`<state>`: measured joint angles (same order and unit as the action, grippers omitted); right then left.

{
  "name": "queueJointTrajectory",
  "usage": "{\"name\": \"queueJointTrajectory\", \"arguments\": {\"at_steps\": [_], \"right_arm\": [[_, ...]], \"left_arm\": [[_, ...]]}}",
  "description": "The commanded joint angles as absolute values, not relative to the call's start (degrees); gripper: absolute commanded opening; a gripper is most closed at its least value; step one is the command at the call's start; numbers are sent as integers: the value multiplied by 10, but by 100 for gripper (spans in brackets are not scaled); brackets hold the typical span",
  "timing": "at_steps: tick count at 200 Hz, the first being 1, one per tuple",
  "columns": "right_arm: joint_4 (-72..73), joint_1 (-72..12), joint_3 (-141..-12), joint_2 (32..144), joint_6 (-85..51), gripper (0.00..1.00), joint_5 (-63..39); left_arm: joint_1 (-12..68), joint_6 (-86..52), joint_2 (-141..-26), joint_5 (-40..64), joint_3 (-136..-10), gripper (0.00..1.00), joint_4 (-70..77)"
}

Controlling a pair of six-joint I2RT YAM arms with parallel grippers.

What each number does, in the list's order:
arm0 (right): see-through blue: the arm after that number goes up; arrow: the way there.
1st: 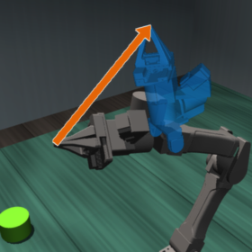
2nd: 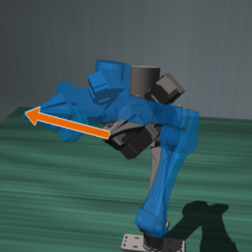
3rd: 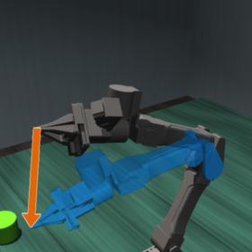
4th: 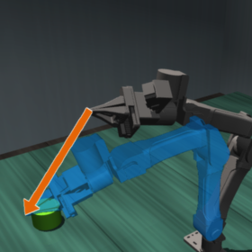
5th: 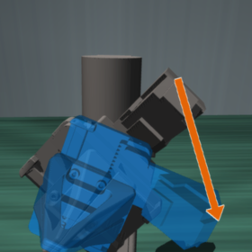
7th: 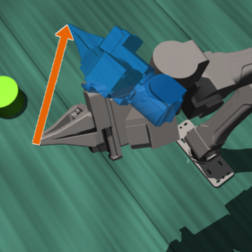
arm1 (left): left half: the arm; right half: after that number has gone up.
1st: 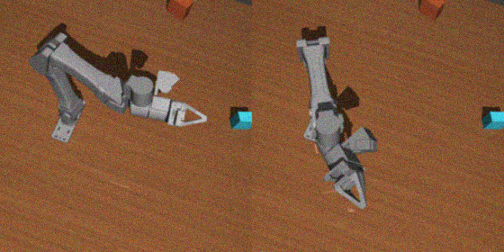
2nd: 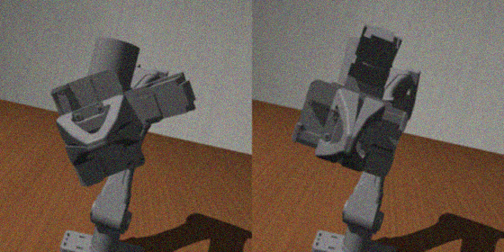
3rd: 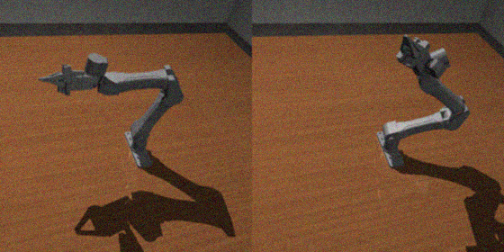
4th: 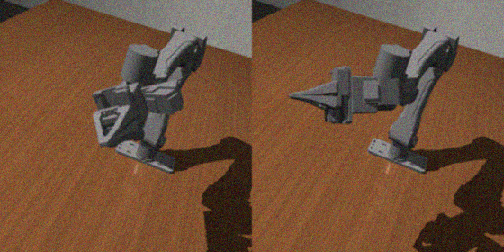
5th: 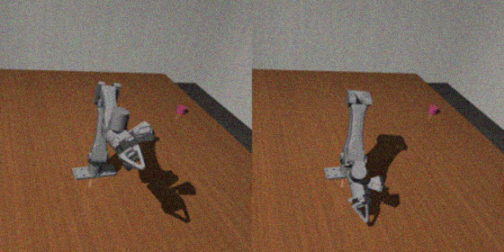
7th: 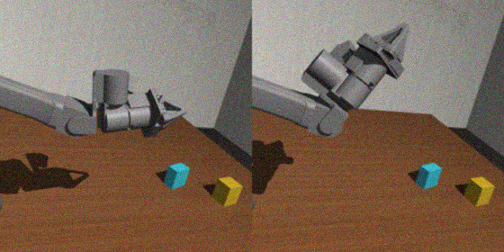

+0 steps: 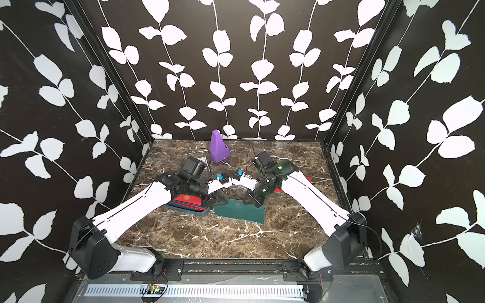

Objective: Put the sealed envelopes into the storage box
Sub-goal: Pick up the envelope from the center of the board, then place the envelope in the storage box.

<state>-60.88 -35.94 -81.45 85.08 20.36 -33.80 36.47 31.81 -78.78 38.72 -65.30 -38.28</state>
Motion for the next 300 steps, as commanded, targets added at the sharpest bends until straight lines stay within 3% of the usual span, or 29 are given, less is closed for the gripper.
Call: {"name": "queueJointTrajectory", "arguments": {"at_steps": [1,33,55,80,123,133,138,141,173,209,234,249,300], "right_arm": [[-590,-359,-847,862,208,0,-336],[-576,-348,-850,868,204,0,-331],[-567,-329,-851,870,195,1,-323],[-555,-294,-844,867,172,26,-300],[-485,-232,-799,835,99,58,-259],[-460,-222,-789,826,73,74,-236],[-447,-218,-784,821,60,95,-228],[-439,-215,-781,817,52,99,-222],[-343,-195,-735,782,-26,99,-159],[-320,-194,-737,805,-69,99,-136],[-304,-197,-730,822,-88,99,-165],[-291,-204,-721,823,-94,99,-170],[-294,-256,-723,843,-91,99,-160]], "left_arm": [[365,319,-787,403,-650,22,-396],[365,314,-788,399,-655,0,-405],[365,298,-781,390,-656,0,-403],[365,262,-769,364,-657,0,-389],[360,150,-742,248,-652,0,-349],[360,100,-733,210,-651,0,-335],[360,78,-728,200,-651,0,-329],[360,63,-724,191,-649,0,-323],[360,-151,-662,87,-624,0,-277],[387,-419,-599,-131,-581,0,-313],[504,-573,-607,-407,-615,0,-441],[534,-694,-621,-501,-630,0,-519],[550,-1079,-766,-607,-752,0,-813]]}}
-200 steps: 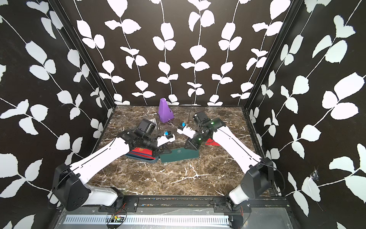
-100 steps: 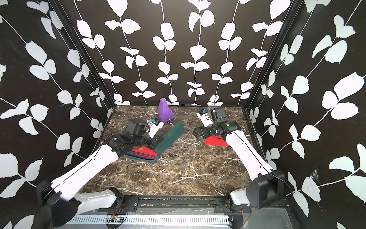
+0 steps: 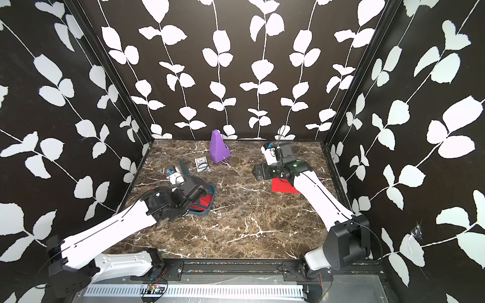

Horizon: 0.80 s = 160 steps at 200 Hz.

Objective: Put the sealed envelopes into the storage box
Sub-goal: Place the envelope in the storage box.

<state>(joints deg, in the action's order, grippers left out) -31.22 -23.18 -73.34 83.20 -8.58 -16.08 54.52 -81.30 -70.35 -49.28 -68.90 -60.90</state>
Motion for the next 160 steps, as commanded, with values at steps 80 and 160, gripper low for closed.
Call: {"name": "queueJointTrajectory", "arguments": {"at_steps": [80,160], "right_arm": [[-310,-321,-745,873,-88,99,-146],[-323,-332,-748,886,-80,99,-143]], "left_arm": [[504,-1262,-876,-513,-767,0,-812],[485,-1188,-890,-457,-741,0,-647]]}}
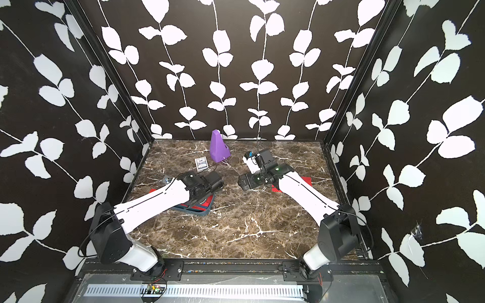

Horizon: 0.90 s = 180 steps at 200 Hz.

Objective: Put the sealed envelopes into the storage box
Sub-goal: Place the envelope in the storage box.

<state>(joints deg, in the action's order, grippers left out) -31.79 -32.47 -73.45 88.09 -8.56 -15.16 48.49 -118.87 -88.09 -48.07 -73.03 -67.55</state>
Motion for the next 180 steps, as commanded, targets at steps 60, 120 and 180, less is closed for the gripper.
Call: {"name": "queueJointTrajectory", "arguments": {"at_steps": [60,120,180], "right_arm": [[-335,-333,-769,888,-76,99,-139],[-342,-336,-777,893,-78,99,-129],[-324,-331,-765,876,-113,99,-50]], "left_arm": [[485,-1209,-908,-434,-732,0,-651],[486,-1216,-922,-410,-693,0,-610],[484,-1216,-921,-419,-675,0,-613]]}}
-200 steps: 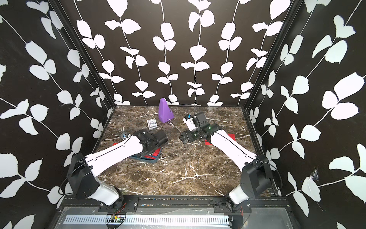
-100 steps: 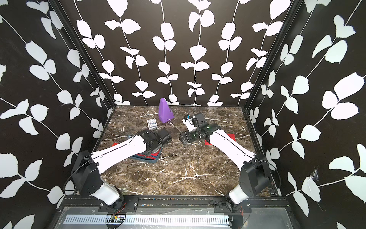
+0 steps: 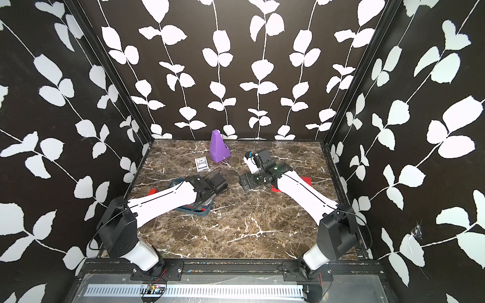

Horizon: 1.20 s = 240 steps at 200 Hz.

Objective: Put the sealed envelopes into the storage box
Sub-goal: Place the envelope in the storage box.

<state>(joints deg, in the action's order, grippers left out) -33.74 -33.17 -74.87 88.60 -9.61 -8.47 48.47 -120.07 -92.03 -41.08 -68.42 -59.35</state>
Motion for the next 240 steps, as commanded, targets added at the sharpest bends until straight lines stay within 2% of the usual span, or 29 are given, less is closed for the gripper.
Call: {"name": "queueJointTrajectory", "arguments": {"at_steps": [1,57,137,163,201,240], "right_arm": [[-324,-331,-766,876,-113,99,-51],[-327,-331,-773,893,-125,99,-71],[-339,-331,-771,881,-119,99,-76],[-343,-331,-777,884,-116,99,-74],[-341,-331,-781,892,-122,99,-61],[-345,-330,-798,902,-127,99,-31]], "left_arm": [[484,-1217,-921,-420,-676,0,-614],[484,-1252,-912,-534,-722,0,-730],[483,-1236,-945,-478,-702,0,-653],[484,-1207,-953,-450,-698,16,-623],[485,-1171,-916,-467,-696,31,-617],[484,-1064,-850,-449,-683,45,-579]]}}
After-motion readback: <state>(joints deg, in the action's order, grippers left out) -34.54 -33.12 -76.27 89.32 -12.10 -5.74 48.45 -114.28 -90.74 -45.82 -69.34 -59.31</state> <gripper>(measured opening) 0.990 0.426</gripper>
